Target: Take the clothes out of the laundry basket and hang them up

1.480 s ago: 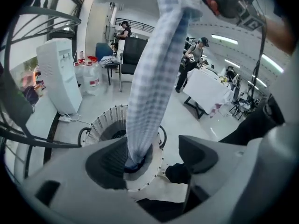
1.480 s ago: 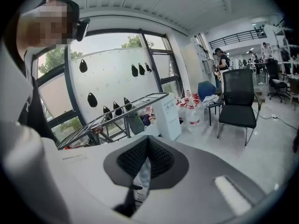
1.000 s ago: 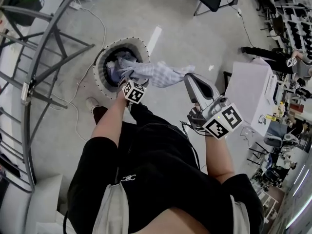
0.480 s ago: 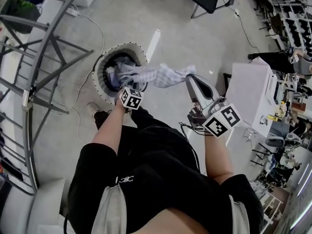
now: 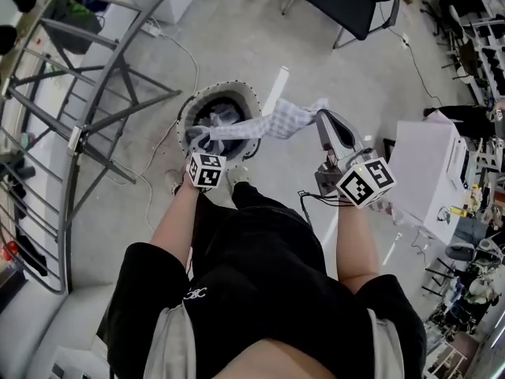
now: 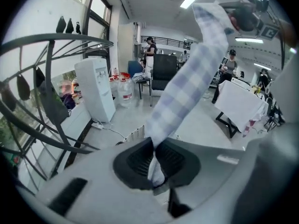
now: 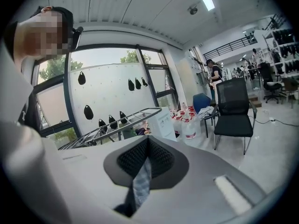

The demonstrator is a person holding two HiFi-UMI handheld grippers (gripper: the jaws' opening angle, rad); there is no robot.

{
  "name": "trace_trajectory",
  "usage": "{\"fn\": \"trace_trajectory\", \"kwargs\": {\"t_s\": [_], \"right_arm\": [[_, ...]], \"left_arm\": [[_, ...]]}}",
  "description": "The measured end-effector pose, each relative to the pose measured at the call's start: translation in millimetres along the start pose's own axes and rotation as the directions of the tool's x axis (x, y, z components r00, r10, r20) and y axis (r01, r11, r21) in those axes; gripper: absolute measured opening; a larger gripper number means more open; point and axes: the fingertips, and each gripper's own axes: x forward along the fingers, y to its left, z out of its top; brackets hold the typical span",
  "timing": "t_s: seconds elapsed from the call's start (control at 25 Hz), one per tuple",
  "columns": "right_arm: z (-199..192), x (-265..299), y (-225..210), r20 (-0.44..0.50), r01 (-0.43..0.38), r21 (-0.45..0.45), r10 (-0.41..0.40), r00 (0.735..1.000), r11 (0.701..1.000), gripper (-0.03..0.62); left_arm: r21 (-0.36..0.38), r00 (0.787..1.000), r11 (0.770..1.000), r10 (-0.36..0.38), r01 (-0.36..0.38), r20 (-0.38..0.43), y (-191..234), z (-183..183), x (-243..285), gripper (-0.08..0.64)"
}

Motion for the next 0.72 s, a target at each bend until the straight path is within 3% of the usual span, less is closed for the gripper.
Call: {"fn": "trace_trajectory", "kwargs": {"t_s": [0.16, 0.4, 0.52, 0.72], "right_arm": [[10, 0, -6, 0.021, 0.005, -0.021, -0.005, 1.000, 1.000, 0.012], [26, 7, -2, 0.038, -0.056, -0.067, 0.059, 0.998, 0.996, 0.012], [30, 15, 4, 0.040, -0.099, -0.088, 0.103, 0.994, 0.991, 0.012], [43, 30, 15, 0.051, -0.195, -0.110, 0.201, 0.978, 0.975, 0.013]], "left_arm": [[0.077, 0.995, 0.992, 0.095, -0.098, 0.041, 24, 25, -40, 0.020], [0.213, 0.970, 0.949, 0.210, -0.232, 0.120, 43, 67, -111, 0.021], [0.265, 0.945, 0.912, 0.274, -0.314, 0.177, 48, 93, -145, 0.021], [0.294, 0.882, 0.838, 0.391, -0.459, 0.262, 57, 134, -197, 0.021]]}}
